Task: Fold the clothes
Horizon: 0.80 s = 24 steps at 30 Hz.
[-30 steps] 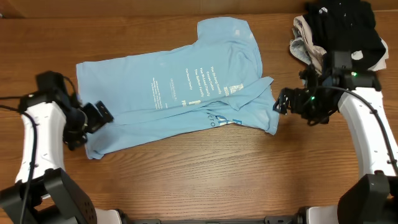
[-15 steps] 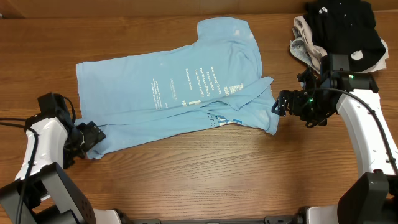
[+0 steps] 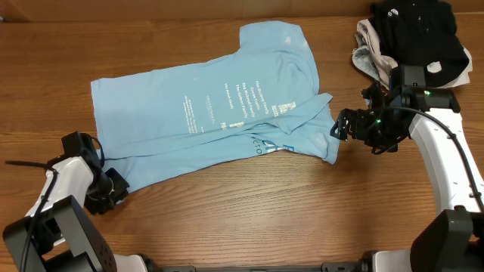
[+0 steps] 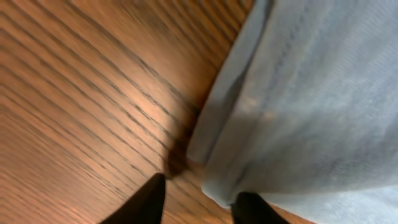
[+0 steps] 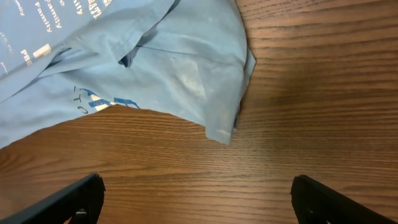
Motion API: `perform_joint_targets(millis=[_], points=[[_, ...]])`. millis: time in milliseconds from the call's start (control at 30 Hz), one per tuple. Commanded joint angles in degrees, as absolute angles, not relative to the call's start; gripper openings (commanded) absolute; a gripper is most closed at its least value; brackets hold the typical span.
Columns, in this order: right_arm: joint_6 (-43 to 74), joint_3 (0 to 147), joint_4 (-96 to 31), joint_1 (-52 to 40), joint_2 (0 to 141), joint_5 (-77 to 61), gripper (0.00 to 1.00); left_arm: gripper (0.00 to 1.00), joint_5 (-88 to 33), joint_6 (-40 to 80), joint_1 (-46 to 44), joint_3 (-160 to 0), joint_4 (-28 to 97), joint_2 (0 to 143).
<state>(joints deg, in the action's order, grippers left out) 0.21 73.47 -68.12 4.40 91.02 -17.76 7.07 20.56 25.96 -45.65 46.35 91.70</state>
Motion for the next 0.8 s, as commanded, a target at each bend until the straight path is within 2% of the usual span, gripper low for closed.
perform_joint_targets(millis=[0,67,133,167,200,333,433,500,567,633,767], points=[[0.2,73.2,-67.7,4.1,90.6,-18.1,1.00,0.42,12.1,20.8,27.0,-44.3,42.7,91.4],[0.2,73.2,-67.6,4.1,90.6,-18.1,1.00,0.45,12.6,20.8,27.1,-44.3,40.5,91.4],[0.2,73.2,-67.5,4.1,90.6,-18.1,1.00,0.59,12.7,20.8,27.1,-44.3,38.7,91.4],[0.2,73.2,-67.5,4.1,90.6,-18.1,1.00,0.71,12.7,20.8,27.1,-44.3,38.1,91.4],[0.2,73.2,-67.5,4.1,90.6,-18.1,1.00,0.77,12.6,20.8,27.1,-44.3,37.4,91.4],[0.2,73.1,-67.0,4.1,90.6,-18.1,1.00,0.77,12.6,20.8,27.1,-44.3,35.9,91.4],[0.2,72.4,-66.5,4.1,90.6,-18.1,0.97,0.67,12.6,20.4,27.1,-44.3,35.9,91.4],[0.7,71.5,-65.9,4.1,90.6,-18.1,0.97,0.53,12.6,19.4,27.1,-44.3,35.6,91.4],[1.8,69.9,-64.7,4.1,90.6,-18.1,0.96,0.32,12.6,19.2,27.1,-44.3,34.9,91.4],[2.2,67.2,-62.3,4.1,90.6,-18.1,0.96,0.04,12.6,19.2,27.1,-44.3,33.7,91.4],[3.4,61.6,-55.9,4.1,90.6,-18.2,0.95,0.04,12.6,19.2,27.1,-44.3,31.7,91.4]])
